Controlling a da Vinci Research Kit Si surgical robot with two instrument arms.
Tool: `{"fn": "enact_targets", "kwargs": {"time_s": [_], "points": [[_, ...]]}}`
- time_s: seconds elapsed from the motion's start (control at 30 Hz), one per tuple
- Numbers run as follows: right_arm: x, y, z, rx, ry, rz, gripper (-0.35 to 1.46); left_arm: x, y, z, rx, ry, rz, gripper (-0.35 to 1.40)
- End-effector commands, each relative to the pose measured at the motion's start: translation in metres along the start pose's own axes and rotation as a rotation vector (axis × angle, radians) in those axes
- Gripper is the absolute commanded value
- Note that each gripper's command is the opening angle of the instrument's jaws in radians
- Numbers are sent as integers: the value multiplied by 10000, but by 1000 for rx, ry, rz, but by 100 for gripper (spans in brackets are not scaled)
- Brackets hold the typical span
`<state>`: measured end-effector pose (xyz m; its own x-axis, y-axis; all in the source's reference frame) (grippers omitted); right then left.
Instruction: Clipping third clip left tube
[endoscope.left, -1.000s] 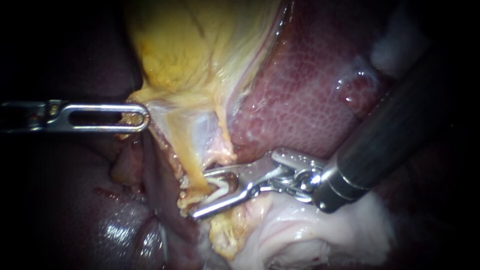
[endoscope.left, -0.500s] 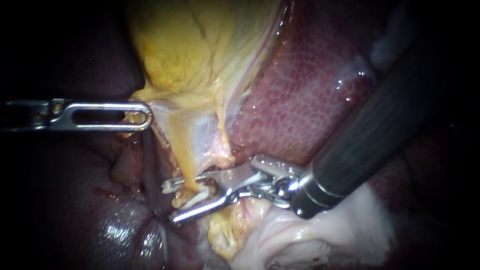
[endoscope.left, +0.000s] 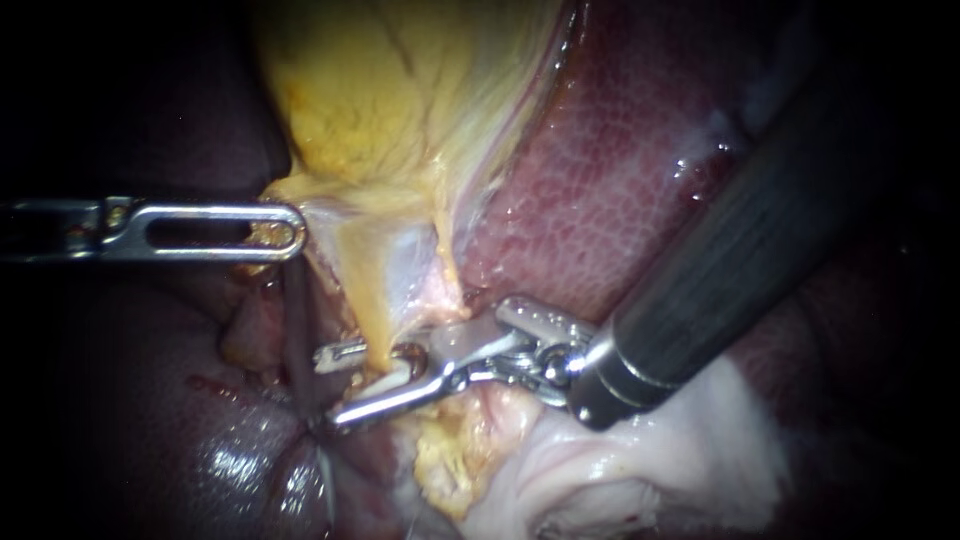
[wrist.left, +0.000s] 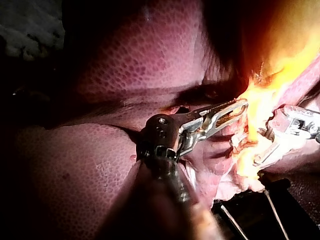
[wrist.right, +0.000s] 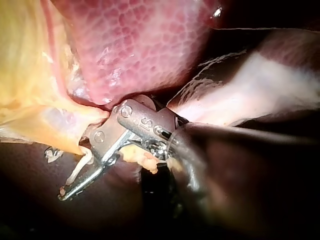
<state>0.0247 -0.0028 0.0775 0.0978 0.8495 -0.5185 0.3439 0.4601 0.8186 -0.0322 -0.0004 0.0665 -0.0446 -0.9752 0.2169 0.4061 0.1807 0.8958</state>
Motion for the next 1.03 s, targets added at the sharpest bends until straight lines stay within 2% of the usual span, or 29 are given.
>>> {"fn": "enact_targets", "kwargs": {"time_s": [0.03, 0.23, 0.27, 0.37, 0.47, 1.03], "points": [[2, 0, -2, -4, 1, 0, 48, 0, 0, 0, 0, 0, 0, -35], [4, 1, -4, -6, 5, 1, 41, 0, 0, 0, 0, 0, 0, -35], [3, 1, -6, -4, 4, 1, 28, 0, 0, 0, 0, 0, 0, -35], [-1, -4, -20, 2, -2, 24, -34, 0, 0, 0, 0, 0, 0, -35], [2, -3, -23, -9, -28, 28, -35, 0, 0, 0, 1, 0, 0, -35], [-1, 2, -27, -11, -28, 27, -35, 0, -1, 0, 0, 0, 0, -35]]}}
